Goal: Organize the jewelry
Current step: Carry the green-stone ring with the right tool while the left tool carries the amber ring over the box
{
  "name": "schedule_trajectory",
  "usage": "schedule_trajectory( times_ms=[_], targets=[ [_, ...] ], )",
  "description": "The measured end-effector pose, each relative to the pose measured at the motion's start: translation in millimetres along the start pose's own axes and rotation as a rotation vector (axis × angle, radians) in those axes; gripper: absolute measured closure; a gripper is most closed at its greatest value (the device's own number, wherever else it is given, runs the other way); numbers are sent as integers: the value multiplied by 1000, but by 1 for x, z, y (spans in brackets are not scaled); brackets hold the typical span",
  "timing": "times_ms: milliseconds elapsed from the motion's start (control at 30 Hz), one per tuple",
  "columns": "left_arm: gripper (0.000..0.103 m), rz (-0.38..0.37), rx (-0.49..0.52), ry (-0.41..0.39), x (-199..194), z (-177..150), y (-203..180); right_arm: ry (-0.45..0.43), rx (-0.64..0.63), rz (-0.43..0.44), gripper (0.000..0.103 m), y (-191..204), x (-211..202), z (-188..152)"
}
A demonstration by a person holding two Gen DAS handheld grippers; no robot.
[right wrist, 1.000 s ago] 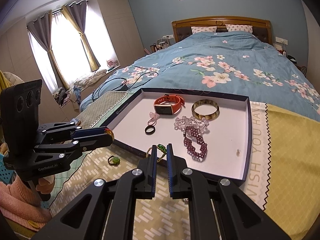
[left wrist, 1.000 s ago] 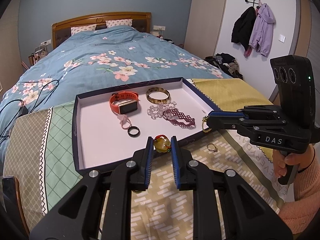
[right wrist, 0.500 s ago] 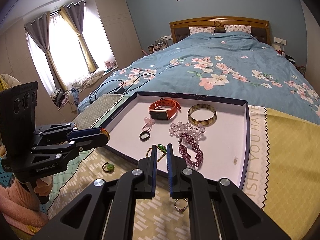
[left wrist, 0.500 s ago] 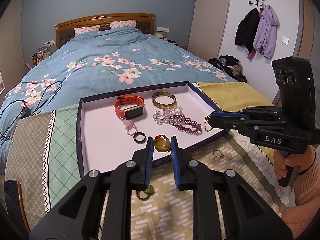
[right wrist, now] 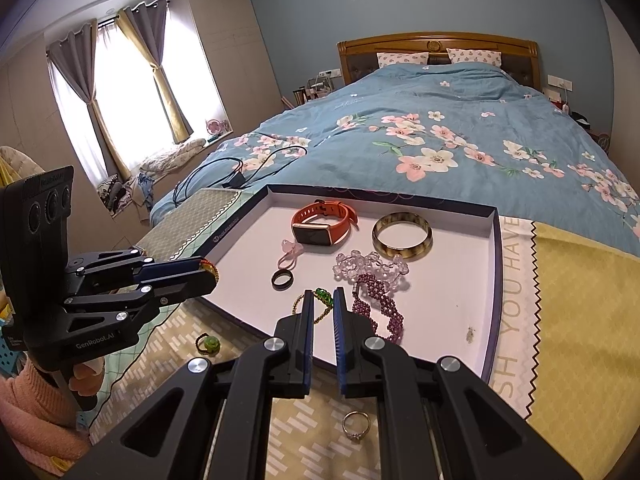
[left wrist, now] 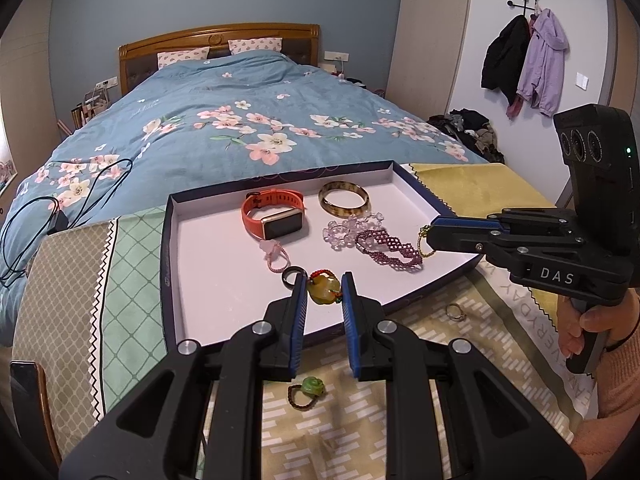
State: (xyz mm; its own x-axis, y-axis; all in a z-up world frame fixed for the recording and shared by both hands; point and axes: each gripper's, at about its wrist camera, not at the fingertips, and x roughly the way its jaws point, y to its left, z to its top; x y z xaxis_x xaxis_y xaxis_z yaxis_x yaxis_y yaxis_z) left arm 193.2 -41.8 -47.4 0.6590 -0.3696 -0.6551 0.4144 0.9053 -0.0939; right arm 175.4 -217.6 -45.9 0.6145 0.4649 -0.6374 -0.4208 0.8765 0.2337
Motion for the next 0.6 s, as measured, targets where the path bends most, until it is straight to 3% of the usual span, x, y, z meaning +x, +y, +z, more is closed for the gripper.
schedule_trajectory(
  times_ms=[600],
  targets=[
    [85, -1, -20, 16, 12, 2, 8, 32, 9, -28, 95, -8, 19, 2]
  ],
)
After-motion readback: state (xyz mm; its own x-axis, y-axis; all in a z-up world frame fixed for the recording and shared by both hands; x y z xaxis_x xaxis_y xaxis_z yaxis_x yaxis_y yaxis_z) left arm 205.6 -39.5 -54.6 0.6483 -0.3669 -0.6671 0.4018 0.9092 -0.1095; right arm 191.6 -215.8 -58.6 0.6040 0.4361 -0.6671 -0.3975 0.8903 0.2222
